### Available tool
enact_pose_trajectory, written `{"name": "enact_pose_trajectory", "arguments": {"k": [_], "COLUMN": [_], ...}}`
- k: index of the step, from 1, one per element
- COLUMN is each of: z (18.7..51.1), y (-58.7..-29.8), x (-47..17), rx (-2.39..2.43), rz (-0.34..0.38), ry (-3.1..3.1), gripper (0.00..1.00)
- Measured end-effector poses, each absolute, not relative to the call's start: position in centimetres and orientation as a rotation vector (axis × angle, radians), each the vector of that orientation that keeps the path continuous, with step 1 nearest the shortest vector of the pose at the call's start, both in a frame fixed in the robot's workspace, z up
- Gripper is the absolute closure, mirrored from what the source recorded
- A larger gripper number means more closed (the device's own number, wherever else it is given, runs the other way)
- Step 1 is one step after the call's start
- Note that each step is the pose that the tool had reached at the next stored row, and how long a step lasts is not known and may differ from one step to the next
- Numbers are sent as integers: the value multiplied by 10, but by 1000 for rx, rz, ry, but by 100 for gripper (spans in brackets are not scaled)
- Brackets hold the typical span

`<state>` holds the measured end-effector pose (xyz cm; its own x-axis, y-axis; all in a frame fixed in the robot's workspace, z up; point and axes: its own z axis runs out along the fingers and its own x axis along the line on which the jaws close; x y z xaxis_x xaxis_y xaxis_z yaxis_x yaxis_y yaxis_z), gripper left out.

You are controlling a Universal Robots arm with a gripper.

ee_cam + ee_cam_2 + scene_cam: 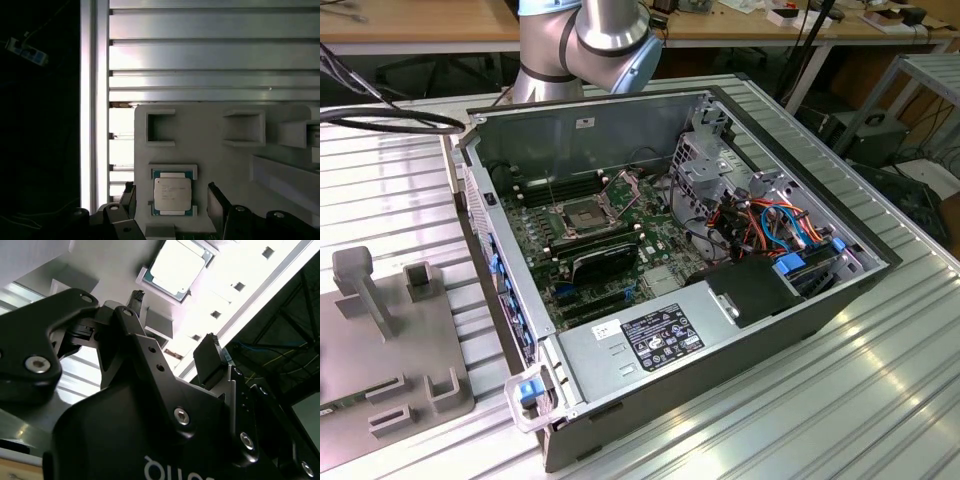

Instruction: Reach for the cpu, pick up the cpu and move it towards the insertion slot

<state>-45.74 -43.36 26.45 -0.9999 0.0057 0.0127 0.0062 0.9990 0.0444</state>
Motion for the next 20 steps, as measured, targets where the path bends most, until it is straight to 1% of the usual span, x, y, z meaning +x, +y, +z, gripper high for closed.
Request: {"name": "enact_pose_trajectory", "arguments": {"k": [7,20], "z": [253,235], "y": [-434,-448], "x": [-457,-457], "rx": [-9,-8], "rz": [-70,-69], "ry": [-3128,-3128], "gripper": [32,32]}}
